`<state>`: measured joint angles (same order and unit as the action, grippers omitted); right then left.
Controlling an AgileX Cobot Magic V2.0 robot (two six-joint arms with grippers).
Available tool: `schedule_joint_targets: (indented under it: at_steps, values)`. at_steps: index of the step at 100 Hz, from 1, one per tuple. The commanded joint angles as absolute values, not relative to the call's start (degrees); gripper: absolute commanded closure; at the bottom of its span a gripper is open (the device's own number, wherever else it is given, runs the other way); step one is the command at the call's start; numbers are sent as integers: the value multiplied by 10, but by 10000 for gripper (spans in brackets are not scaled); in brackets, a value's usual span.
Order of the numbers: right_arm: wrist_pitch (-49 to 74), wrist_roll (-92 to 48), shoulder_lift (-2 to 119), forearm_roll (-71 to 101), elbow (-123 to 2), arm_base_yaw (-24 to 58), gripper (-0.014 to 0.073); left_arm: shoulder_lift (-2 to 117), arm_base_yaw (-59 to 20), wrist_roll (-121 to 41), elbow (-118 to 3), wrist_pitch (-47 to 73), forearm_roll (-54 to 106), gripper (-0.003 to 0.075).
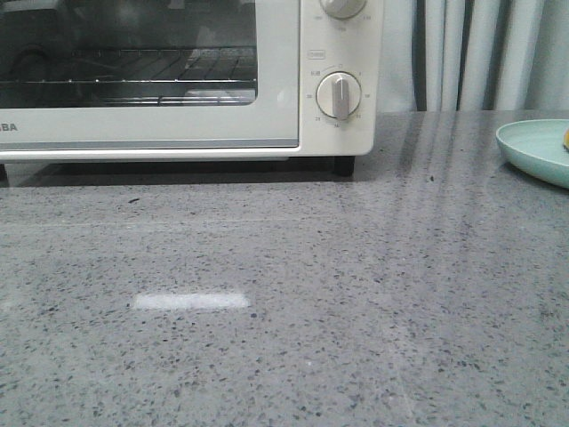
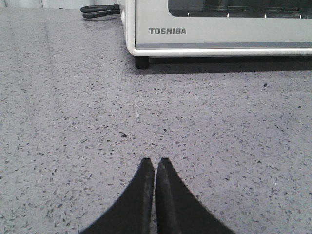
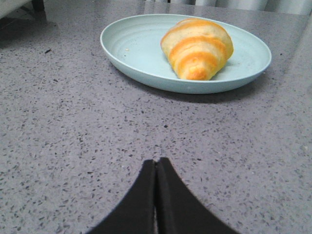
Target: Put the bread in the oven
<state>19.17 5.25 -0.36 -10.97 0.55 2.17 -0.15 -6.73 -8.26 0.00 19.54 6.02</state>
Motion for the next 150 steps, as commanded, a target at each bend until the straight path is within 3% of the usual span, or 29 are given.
schedule_joint_targets:
  at_steps: [1, 99, 111, 132, 150]
  values:
    - [173, 50, -17, -119, 13, 22, 663, -20, -68, -77, 14, 166, 67, 741]
    - [162, 50, -17, -121, 13, 22, 663, -20, -68, -77, 14, 166, 67, 741]
    - [108, 50, -17, -154, 13, 22, 663, -20, -68, -77, 14, 166, 67, 741]
    - [-104, 50, -17, -159, 13, 22, 663, -20, -68, -77, 14, 158, 81, 741]
    - [-211, 55, -17, -144, 13, 22, 663, -20, -68, -77, 14, 77, 369, 741]
